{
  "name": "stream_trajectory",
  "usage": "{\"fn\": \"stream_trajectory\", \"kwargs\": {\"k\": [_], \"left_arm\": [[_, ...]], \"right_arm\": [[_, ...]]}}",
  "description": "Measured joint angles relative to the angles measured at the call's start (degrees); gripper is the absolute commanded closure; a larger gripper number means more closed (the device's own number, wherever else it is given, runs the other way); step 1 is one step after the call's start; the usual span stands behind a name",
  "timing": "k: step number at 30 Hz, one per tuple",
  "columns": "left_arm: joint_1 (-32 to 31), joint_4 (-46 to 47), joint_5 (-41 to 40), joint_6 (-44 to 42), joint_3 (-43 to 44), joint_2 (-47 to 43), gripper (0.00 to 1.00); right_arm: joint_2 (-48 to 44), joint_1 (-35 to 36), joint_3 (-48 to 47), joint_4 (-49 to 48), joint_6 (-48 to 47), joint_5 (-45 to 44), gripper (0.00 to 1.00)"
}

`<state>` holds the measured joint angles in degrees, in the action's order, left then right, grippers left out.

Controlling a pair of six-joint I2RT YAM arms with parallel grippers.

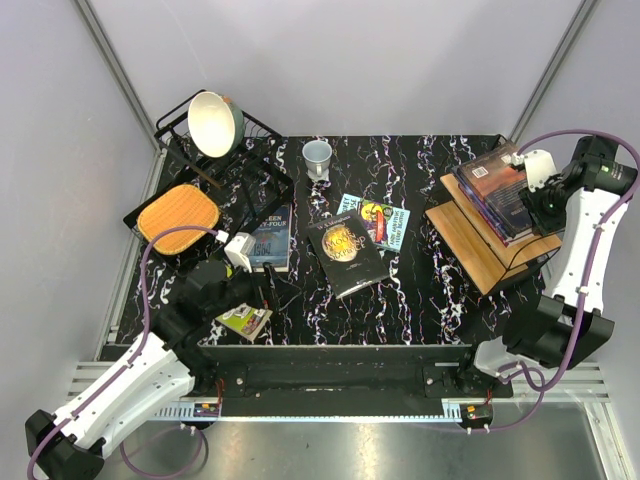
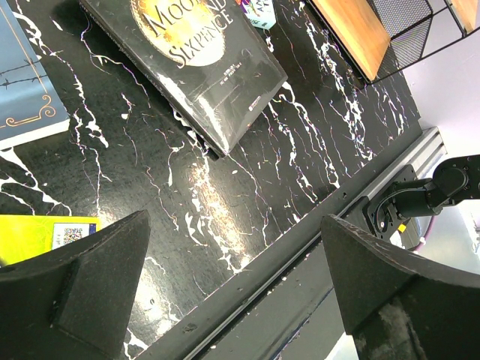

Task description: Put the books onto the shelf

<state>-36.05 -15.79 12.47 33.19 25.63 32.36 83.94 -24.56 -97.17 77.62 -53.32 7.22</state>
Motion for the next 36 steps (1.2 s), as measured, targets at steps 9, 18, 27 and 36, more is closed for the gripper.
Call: {"fn": "stream_trajectory", "kwargs": {"k": [9,18,27,36], "left_arm": [[0.0,0.0,0.0,-0.02,0.0,0.0,0.01],[0.0,0.0,0.04,-0.02,0.0,0.0,0.01],[0.0,0.07,1.38,-0.02,0.0,0.72,0.01],[0.0,5.22,3.43,3.96,0.17,8.07,0.01]], "right_arm": [[1.49,0.0,-1.2,0.28,0.42,2.14,0.64],[1.95,0.0,-2.51,0.44,0.52,2.56,0.64],[-5.62,0.15,-4.2,0.28,-2.14,6.97,0.63],[-6.47,18.4,-5.66,-0.09,6.21,26.14,0.5]]}}
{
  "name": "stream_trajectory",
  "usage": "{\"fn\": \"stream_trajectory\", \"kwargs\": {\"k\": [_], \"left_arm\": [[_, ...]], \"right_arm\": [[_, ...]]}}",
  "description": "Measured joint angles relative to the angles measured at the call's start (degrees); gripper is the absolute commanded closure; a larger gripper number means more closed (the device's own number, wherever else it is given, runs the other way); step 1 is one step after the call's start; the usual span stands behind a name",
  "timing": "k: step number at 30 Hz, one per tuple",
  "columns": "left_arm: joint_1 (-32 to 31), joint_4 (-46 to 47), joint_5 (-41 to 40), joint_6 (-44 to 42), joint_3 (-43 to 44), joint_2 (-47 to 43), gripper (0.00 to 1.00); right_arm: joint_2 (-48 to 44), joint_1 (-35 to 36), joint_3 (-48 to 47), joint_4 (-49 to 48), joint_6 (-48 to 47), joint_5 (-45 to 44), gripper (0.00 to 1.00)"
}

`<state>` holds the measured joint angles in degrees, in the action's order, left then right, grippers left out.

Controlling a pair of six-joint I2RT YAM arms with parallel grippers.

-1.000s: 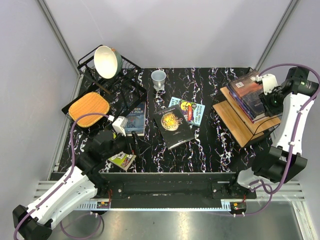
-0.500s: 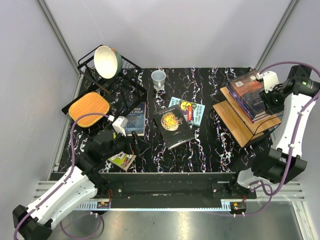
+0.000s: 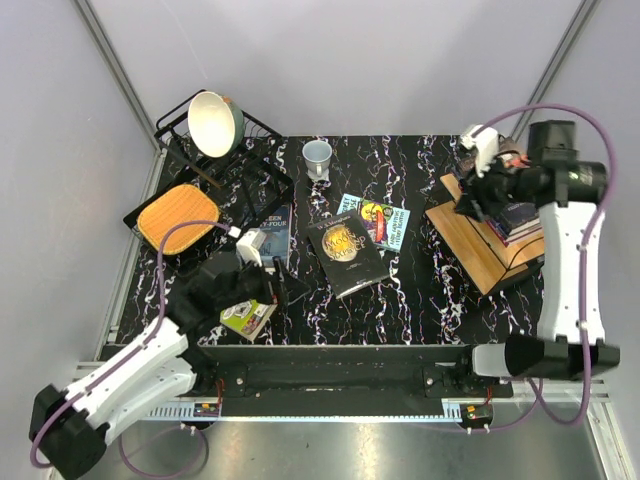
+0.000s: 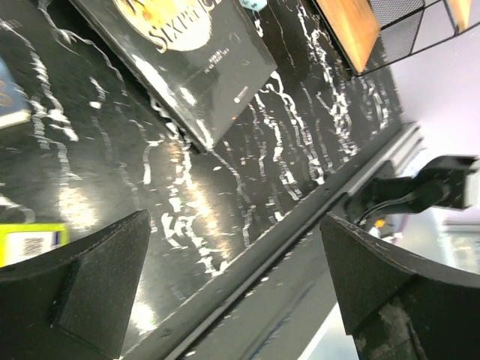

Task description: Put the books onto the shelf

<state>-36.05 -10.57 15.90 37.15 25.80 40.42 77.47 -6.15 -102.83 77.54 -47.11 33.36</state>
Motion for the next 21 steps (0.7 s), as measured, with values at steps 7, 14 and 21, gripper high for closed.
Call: {"fn": "stream_trajectory", "kwargs": {"k": [7,14,21], "left_arm": [[0.0,13.92,1.62,11.19,-0.17,13.88,0.01],[0.0,22.73,-2.86,15.96,0.76,29.9,0.01],[0.39,26.25,-6.97,16.9,6.4,45.38,0.01]], "right_arm": [[8.44,12.07,14.84,-8.2,12.35,8.9,0.22],[10.4,22.36,38.8,-39.41,36.28,4.33,0.12],[19.39,22.88,40.35,-57.29,51.08,-5.75,0.12]]}}
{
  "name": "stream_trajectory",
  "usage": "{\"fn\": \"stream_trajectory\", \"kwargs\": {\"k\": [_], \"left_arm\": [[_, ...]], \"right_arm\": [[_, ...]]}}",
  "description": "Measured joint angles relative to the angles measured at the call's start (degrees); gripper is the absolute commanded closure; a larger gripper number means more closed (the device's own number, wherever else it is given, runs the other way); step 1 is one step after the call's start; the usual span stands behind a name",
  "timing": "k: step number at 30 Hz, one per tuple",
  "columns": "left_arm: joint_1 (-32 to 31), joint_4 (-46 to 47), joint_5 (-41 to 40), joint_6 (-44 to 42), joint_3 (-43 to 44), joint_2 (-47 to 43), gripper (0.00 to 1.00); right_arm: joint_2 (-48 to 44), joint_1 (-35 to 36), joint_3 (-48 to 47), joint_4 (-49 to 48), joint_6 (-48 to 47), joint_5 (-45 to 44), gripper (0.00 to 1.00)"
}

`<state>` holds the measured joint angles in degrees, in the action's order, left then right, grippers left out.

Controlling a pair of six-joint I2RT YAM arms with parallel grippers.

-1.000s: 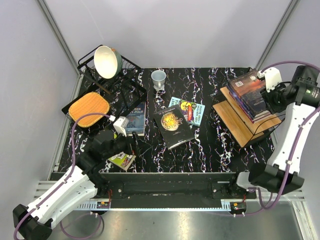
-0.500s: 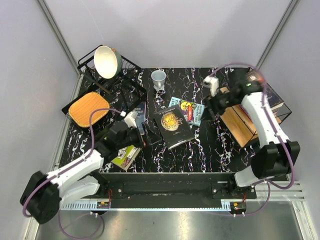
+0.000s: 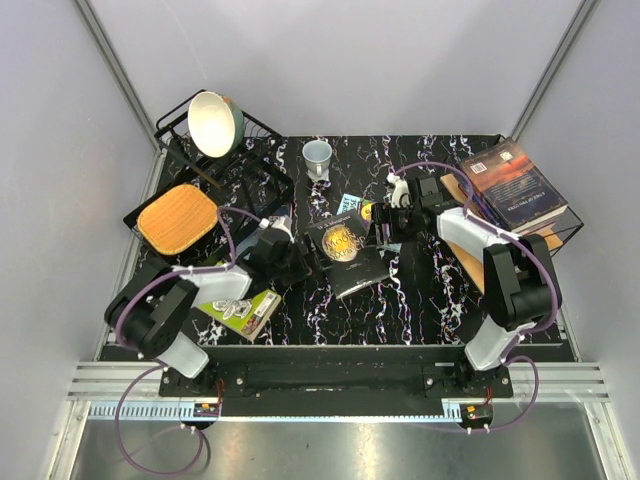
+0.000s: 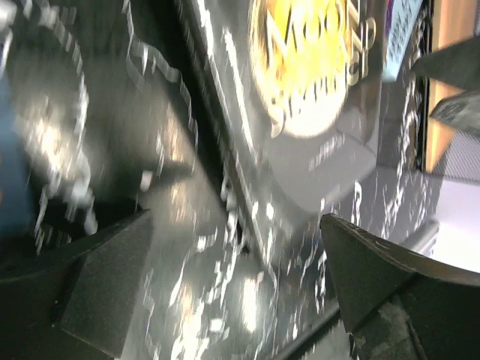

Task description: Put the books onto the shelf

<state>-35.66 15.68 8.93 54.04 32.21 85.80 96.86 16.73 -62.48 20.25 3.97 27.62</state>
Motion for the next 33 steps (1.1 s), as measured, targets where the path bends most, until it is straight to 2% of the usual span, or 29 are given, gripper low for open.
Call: {"fn": "stream_trajectory", "kwargs": {"k": [7,17,20,24,30,33], "left_arm": [[1.92,1.11,-1.99,-0.46,10.29,10.54,0.01],[4.35,4.22,-1.53,-1.03,16.31,17.35,0.01],[4.74,6.93,0.17,-1.64,16.31,18.34,0.08],[4.96,12.44,3.56,-2.12,14.56,19.06,0.21],[4.98,19.39,8.74,-2.12,10.43,19.04,0.27],[4.83,20.52,9.77,-2.19,9.64,18.93,0.32]], "right_arm": [[3.32,0.0,1.97,-4.92,4.81,-2.51,0.14],[8.7,-0.04,0.17,-5.31,7.34,1.31,0.2],[9.77,-0.04,-0.79,-5.31,7.43,2.51,0.22],[10.71,-0.07,-1.64,-4.98,7.3,3.74,0.24],[10.8,0.02,-1.73,-4.74,5.79,4.0,0.27],[10.67,0.52,-1.73,-4.24,4.13,3.93,0.3]]}}
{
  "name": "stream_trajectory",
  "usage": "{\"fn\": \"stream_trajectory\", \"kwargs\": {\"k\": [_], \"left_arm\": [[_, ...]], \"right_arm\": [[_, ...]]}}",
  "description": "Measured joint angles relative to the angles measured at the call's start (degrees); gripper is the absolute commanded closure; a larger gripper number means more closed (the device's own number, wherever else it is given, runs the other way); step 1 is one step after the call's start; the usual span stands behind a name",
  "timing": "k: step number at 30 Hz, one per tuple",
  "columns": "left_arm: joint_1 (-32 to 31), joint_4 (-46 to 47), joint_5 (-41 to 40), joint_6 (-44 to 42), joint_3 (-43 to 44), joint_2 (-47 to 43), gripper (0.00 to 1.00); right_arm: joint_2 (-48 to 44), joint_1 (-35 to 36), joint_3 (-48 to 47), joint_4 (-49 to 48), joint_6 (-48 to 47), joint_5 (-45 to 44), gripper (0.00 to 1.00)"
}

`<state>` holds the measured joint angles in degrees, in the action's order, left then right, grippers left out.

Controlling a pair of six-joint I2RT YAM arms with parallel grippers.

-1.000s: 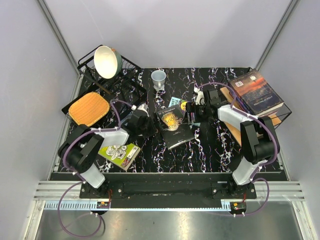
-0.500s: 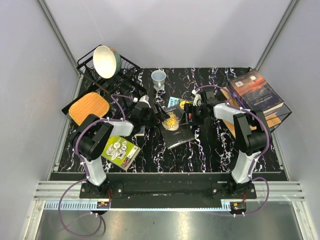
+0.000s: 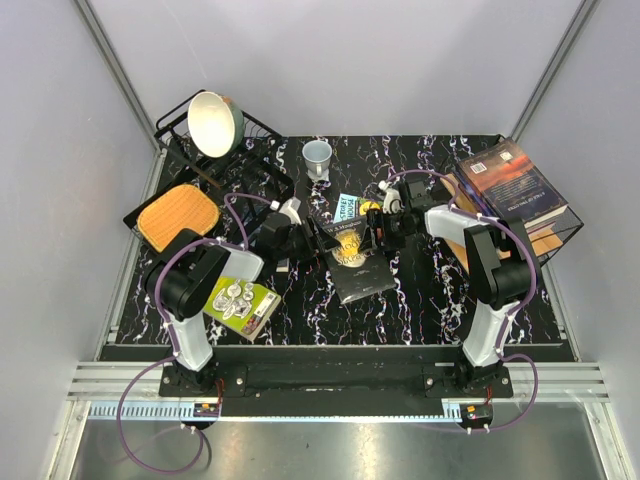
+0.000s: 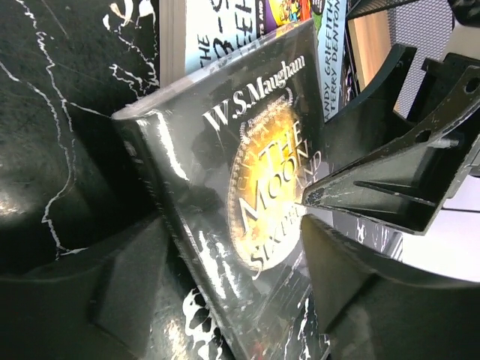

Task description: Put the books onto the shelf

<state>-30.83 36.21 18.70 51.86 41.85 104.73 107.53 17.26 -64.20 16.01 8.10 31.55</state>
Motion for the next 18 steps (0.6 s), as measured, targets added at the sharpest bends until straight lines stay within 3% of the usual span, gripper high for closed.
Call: {"fn": "stream_trajectory", "kwargs": {"k": [7,12,18], "left_arm": [[-0.02,0.35,-0.35,-0.61,-1.27,-1.11,0.44],[0.0,0.68,-0.55,-0.66,-4.96,-3.67,0.58],[0.0,0.55,0.28,-0.85,-8.02,-7.13,0.64]], "right_arm": [[-1.03,2.03,0.2,3.63,-4.37,-0.9,0.37],[-1.92,4.02,0.7,6.88,-7.23,-0.48,0.37],[-2.51,4.31,0.66,9.31,-10.54,1.29,0.36]]}}
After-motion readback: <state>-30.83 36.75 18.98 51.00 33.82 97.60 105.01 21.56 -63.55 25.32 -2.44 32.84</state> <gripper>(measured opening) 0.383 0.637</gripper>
